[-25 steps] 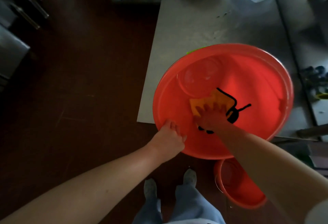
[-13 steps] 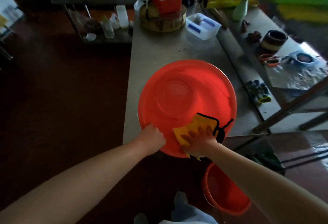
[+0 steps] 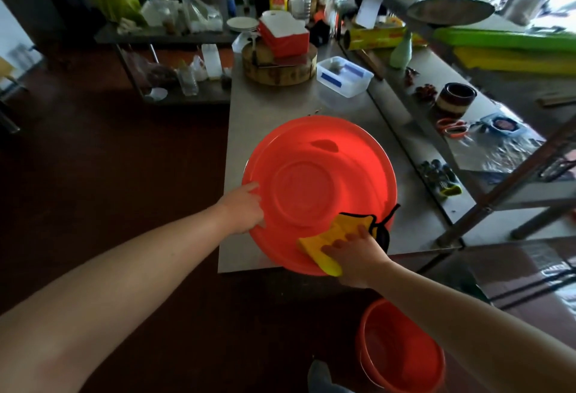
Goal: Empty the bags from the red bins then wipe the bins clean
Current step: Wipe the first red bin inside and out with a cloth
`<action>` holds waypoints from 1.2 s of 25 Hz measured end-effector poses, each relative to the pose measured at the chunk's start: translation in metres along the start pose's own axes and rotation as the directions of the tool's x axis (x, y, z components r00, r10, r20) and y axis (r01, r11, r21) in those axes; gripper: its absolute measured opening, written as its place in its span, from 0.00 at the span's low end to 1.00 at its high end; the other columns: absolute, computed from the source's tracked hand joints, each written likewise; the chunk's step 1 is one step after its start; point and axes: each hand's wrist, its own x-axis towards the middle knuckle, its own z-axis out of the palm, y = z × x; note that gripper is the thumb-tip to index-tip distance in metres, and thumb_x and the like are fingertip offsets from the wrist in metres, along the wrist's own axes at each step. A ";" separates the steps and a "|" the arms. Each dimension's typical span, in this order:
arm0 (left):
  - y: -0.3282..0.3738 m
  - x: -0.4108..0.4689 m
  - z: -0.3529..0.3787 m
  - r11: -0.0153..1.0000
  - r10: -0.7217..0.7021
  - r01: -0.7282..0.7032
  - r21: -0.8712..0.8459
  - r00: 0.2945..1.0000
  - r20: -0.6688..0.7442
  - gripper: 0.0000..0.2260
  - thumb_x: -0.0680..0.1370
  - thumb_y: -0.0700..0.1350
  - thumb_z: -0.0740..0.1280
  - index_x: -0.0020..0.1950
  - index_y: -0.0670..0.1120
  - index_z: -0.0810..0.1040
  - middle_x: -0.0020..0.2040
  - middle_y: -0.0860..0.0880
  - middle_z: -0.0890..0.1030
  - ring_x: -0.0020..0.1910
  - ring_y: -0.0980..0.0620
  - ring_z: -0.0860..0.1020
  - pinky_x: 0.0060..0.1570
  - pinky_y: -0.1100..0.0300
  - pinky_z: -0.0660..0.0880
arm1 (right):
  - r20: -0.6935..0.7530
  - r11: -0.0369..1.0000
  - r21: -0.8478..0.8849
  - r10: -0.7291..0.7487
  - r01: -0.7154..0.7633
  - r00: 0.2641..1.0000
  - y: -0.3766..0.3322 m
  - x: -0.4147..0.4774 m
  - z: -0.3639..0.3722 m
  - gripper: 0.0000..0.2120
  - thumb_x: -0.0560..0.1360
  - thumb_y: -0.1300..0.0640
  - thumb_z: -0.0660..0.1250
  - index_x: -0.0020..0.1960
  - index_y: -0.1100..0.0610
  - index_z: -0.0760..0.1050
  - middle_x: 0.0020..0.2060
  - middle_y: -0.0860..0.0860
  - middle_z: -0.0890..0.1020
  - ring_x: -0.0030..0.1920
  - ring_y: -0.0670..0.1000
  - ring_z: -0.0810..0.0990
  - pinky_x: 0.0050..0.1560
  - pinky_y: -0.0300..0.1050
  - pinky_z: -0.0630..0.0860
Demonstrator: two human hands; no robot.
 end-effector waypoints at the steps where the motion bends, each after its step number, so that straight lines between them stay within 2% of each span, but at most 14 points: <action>1: 0.000 0.001 0.001 0.999 -0.037 0.036 0.014 0.999 0.039 0.16 0.81 0.47 0.64 0.68 0.59 0.77 0.67 0.54 0.78 0.73 0.48 0.68 0.77 0.43 0.43 | -0.025 1.000 -0.020 -0.013 0.013 1.000 0.000 0.000 0.001 0.33 0.73 0.41 0.68 0.76 0.45 0.62 0.65 0.49 0.78 0.65 0.60 0.76 0.69 0.63 0.60; 3: 0.015 0.004 0.004 0.995 -0.100 0.098 0.027 0.990 0.101 0.15 0.80 0.48 0.66 0.66 0.57 0.79 0.67 0.51 0.79 0.74 0.45 0.67 0.75 0.35 0.39 | -0.065 0.999 -0.044 -0.031 0.028 0.997 -0.002 0.000 0.001 0.31 0.74 0.42 0.69 0.74 0.47 0.65 0.62 0.50 0.80 0.61 0.60 0.78 0.66 0.60 0.66; 5: 0.049 0.012 0.009 0.995 -0.096 0.100 -0.019 0.987 0.129 0.17 0.77 0.52 0.68 0.66 0.53 0.79 0.65 0.49 0.79 0.72 0.43 0.68 0.74 0.31 0.42 | -0.087 0.999 -0.029 -0.032 0.030 0.996 -0.003 0.003 -0.002 0.30 0.74 0.42 0.68 0.73 0.48 0.65 0.60 0.50 0.81 0.60 0.60 0.79 0.63 0.58 0.68; 8: 0.100 0.027 0.015 0.957 -0.104 0.112 -0.269 0.994 0.043 0.23 0.78 0.57 0.66 0.70 0.49 0.73 0.66 0.47 0.78 0.67 0.43 0.74 0.74 0.39 0.55 | -0.088 0.999 0.045 -0.006 0.010 0.996 -0.008 0.008 -0.006 0.30 0.74 0.41 0.67 0.74 0.47 0.64 0.61 0.50 0.80 0.60 0.59 0.79 0.62 0.56 0.69; 10: 0.112 0.032 0.018 0.931 -0.122 0.089 -0.355 0.990 -0.070 0.21 0.80 0.54 0.65 0.71 0.48 0.72 0.67 0.46 0.78 0.66 0.42 0.75 0.71 0.45 0.60 | -0.046 0.995 0.095 0.014 -0.009 0.999 -0.008 0.008 -0.003 0.32 0.74 0.41 0.67 0.75 0.46 0.62 0.65 0.50 0.78 0.62 0.60 0.78 0.63 0.56 0.69; 15: 0.066 0.021 0.035 0.973 -0.095 0.052 -0.224 0.978 -0.187 0.14 0.80 0.48 0.64 0.65 0.55 0.78 0.61 0.54 0.81 0.65 0.47 0.75 0.73 0.46 0.54 | 0.031 0.996 0.076 -0.047 0.045 0.998 0.015 0.004 0.001 0.37 0.73 0.41 0.67 0.78 0.44 0.57 0.70 0.48 0.73 0.66 0.58 0.76 0.67 0.56 0.69; 17: 0.051 0.021 0.028 0.975 -0.147 0.114 -0.188 0.975 -0.169 0.13 0.79 0.46 0.65 0.62 0.56 0.80 0.58 0.54 0.82 0.66 0.47 0.74 0.76 0.42 0.47 | 0.024 0.994 0.108 -0.037 0.034 0.999 0.013 0.005 -0.002 0.37 0.74 0.42 0.66 0.79 0.44 0.55 0.71 0.48 0.73 0.67 0.58 0.76 0.66 0.55 0.70; 19: 0.054 0.025 0.014 0.963 -0.220 0.199 -0.182 0.970 -0.102 0.14 0.79 0.46 0.66 0.64 0.53 0.79 0.62 0.51 0.80 0.71 0.44 0.70 0.76 0.38 0.41 | 0.009 0.990 0.139 -0.030 0.029 1.000 0.006 0.005 -0.002 0.38 0.75 0.43 0.66 0.80 0.45 0.54 0.72 0.48 0.72 0.66 0.59 0.75 0.65 0.54 0.71; 21: 0.073 0.029 0.008 0.960 -0.239 0.226 -0.166 0.969 -0.058 0.18 0.78 0.48 0.68 0.68 0.51 0.77 0.67 0.48 0.78 0.74 0.41 0.66 0.76 0.35 0.42 | 0.013 0.987 0.155 -0.037 0.034 0.999 0.004 0.004 0.003 0.38 0.75 0.42 0.66 0.80 0.45 0.53 0.73 0.49 0.71 0.67 0.59 0.75 0.65 0.54 0.71; 23: 0.093 0.030 0.009 0.967 -0.183 0.163 -0.195 0.979 -0.088 0.20 0.78 0.52 0.68 0.69 0.50 0.75 0.67 0.47 0.78 0.71 0.42 0.70 0.76 0.36 0.47 | 0.020 0.984 0.175 -0.031 0.027 0.999 0.007 0.004 0.012 0.39 0.75 0.39 0.66 0.80 0.44 0.53 0.74 0.48 0.69 0.69 0.58 0.73 0.67 0.55 0.69; 25: 0.106 0.032 0.016 0.966 -0.136 0.098 -0.240 0.980 -0.148 0.21 0.80 0.57 0.64 0.69 0.49 0.74 0.65 0.46 0.79 0.67 0.42 0.74 0.74 0.39 0.54 | 0.069 0.974 0.225 -0.018 0.002 0.997 0.009 0.005 0.022 0.40 0.74 0.27 0.58 0.80 0.42 0.53 0.76 0.47 0.67 0.72 0.57 0.69 0.71 0.57 0.64; 27: 0.114 0.033 0.022 0.965 -0.121 0.073 -0.251 0.976 -0.183 0.21 0.81 0.56 0.62 0.70 0.47 0.74 0.65 0.43 0.78 0.64 0.40 0.75 0.72 0.41 0.59 | 0.123 0.940 0.339 0.005 -0.047 0.992 0.008 0.012 0.029 0.49 0.66 0.16 0.36 0.79 0.40 0.55 0.76 0.47 0.65 0.74 0.57 0.65 0.72 0.59 0.60; 28: 0.118 0.032 0.024 0.966 -0.121 0.069 -0.248 0.972 -0.200 0.20 0.81 0.55 0.62 0.69 0.46 0.74 0.64 0.42 0.79 0.63 0.39 0.76 0.71 0.41 0.61 | 0.128 0.922 0.382 0.020 -0.068 0.992 0.005 0.018 0.033 0.54 0.61 0.17 0.27 0.78 0.40 0.57 0.76 0.47 0.65 0.74 0.58 0.64 0.72 0.61 0.59; 30: 0.126 0.033 0.030 0.976 -0.101 0.051 -0.214 0.968 -0.230 0.17 0.80 0.51 0.63 0.65 0.45 0.77 0.61 0.42 0.81 0.60 0.39 0.77 0.68 0.42 0.65 | 0.118 0.898 0.424 0.074 -0.118 0.990 -0.002 0.036 0.043 0.51 0.64 0.21 0.25 0.76 0.40 0.59 0.75 0.48 0.65 0.73 0.58 0.64 0.70 0.62 0.59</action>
